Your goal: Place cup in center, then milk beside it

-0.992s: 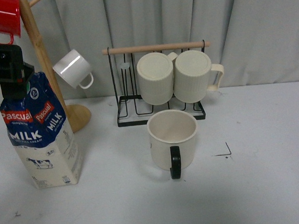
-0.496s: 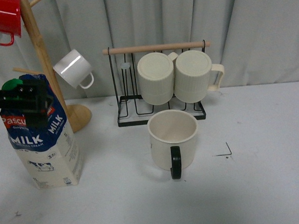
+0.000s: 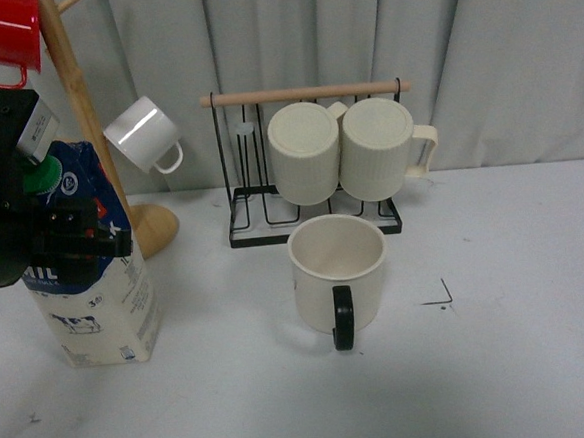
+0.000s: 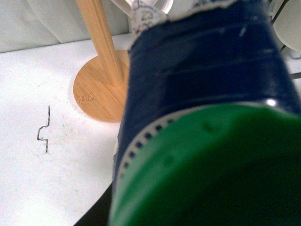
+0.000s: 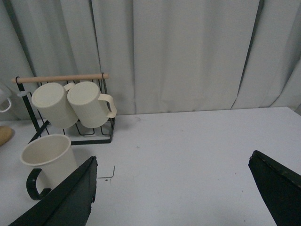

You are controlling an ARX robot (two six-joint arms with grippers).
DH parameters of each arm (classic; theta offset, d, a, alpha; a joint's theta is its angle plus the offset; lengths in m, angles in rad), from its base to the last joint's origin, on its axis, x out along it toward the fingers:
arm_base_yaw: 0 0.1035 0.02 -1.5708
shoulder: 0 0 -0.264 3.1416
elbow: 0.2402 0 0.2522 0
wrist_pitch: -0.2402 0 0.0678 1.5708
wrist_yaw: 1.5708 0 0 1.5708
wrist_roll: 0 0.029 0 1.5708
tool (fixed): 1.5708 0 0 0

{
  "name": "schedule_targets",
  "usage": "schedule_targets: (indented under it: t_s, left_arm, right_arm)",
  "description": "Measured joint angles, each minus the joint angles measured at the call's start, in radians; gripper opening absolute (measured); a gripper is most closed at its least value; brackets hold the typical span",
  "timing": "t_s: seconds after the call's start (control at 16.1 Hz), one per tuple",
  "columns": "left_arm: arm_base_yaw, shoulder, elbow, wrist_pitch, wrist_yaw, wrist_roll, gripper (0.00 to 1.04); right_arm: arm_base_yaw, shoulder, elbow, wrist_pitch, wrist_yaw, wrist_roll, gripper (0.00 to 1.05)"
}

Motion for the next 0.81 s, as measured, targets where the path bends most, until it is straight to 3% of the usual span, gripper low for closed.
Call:
schedule_targets:
  t_s: [0.25, 0.43, 0.81]
  left_arm:
    - [-0.025, -0.028, 0.001, -0.025, -0.032, -0.017, 0.14]
    - [-0.081, -0.064, -0.003, -0.043, -0.067, -0.031, 0.12]
    - [-0.232, -0.042, -0.004, 0.123, -0.164, -0.076, 0.11]
  right_arm:
    - [0.0, 0.0, 0.0, 0.0, 0.0, 0.0, 0.98]
    - [0.0, 0.0, 0.0, 0.0, 0.0, 0.0, 0.98]
    - [0.0, 0.0, 0.0, 0.0, 0.0, 0.0, 0.98]
